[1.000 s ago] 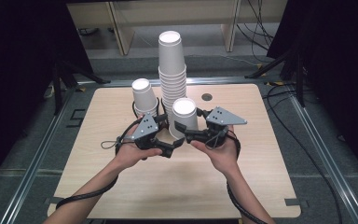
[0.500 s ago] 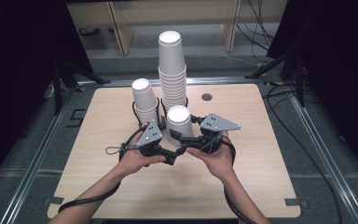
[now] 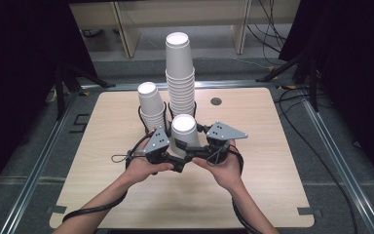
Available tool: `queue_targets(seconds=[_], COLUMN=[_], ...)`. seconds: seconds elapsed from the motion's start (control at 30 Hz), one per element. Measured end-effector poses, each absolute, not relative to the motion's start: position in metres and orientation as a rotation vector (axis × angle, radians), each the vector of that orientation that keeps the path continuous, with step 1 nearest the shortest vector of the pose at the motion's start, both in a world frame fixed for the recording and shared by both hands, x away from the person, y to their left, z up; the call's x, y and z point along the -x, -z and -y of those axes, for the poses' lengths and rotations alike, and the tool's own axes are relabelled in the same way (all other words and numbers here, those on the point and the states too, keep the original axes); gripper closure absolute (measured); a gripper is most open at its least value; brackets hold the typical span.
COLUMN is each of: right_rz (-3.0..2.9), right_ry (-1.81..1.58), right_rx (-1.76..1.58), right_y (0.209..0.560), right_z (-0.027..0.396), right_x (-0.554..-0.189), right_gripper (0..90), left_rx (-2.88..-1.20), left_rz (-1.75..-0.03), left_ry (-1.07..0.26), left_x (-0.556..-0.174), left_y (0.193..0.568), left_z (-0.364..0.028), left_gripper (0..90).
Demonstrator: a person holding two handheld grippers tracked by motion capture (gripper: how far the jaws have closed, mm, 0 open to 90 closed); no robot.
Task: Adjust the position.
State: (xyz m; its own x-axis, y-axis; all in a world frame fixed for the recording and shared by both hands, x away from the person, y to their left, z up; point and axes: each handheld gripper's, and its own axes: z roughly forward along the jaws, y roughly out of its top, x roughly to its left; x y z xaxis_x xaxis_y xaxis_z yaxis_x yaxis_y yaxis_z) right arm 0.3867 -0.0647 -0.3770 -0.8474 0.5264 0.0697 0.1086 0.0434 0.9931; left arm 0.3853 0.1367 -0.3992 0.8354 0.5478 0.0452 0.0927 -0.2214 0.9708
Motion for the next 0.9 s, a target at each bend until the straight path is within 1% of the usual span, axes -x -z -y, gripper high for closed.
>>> queue_targets(seconds=[0.1, 0.43, 0.9], right_rz=[-2.027, -2.026, -2.049], right_ry=[-1.865, -1.866, -1.878], right_rx=[-0.656, -0.672, -0.713], right_y=[0.3779, 0.3806, 0.3842], right_z=[0.0641, 0.0637, 0.0637], right_x=[-0.3856, -0.3849, -0.3849], right_gripper=[23.9, 22.9, 19.2], left_rx=[-1.761, -1.758, -1.751], left_rz=[-0.494, -0.492, -0.487], left_ry=[-0.441, -0.433, -0.415], left_x=[-0.3850, -0.3848, -0.3845], left_y=[0.4006, 0.4023, 0.4052], left_z=[-0.1367, -0.1386, -0.1428], left_gripper=[3.7, 6.6, 15.2])
